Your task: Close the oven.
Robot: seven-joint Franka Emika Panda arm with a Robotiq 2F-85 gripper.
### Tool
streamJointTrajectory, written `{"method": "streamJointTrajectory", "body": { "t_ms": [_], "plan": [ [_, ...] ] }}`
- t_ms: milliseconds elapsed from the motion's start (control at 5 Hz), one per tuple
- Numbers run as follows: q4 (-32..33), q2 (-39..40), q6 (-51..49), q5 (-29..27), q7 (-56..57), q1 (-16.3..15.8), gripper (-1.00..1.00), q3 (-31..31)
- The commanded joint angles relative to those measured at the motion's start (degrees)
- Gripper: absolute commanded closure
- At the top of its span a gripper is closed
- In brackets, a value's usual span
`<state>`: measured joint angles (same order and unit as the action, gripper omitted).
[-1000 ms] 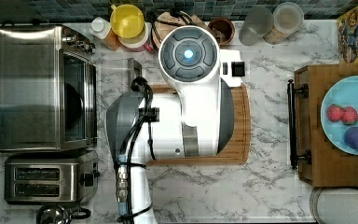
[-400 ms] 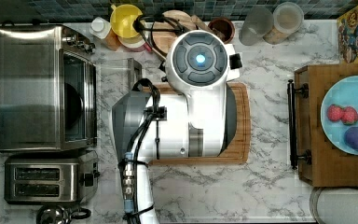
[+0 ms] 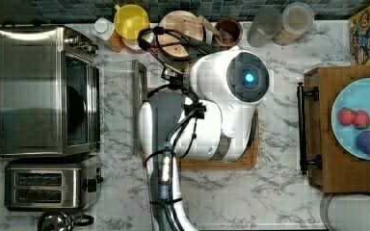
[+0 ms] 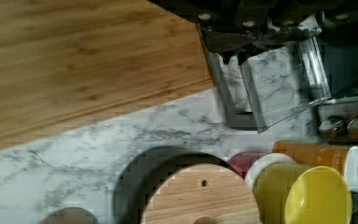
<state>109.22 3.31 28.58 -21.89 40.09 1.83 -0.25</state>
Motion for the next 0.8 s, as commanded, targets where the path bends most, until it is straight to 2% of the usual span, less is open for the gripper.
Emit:
{"method": "streamJointTrajectory", "body": {
  "t_ms": [200, 400, 800],
  "plan": [
    [6.78, 2.40, -2.35, -17.67, 32.27, 7.98, 1.00, -4.15],
    [11.62, 1.48, 1.18, -22.29, 40.72, 6.64, 1.00, -4.82],
    [11.75, 8.63, -1.13, -26.74, 49.37, 5.89, 1.00, -3.12]
  ]
}}
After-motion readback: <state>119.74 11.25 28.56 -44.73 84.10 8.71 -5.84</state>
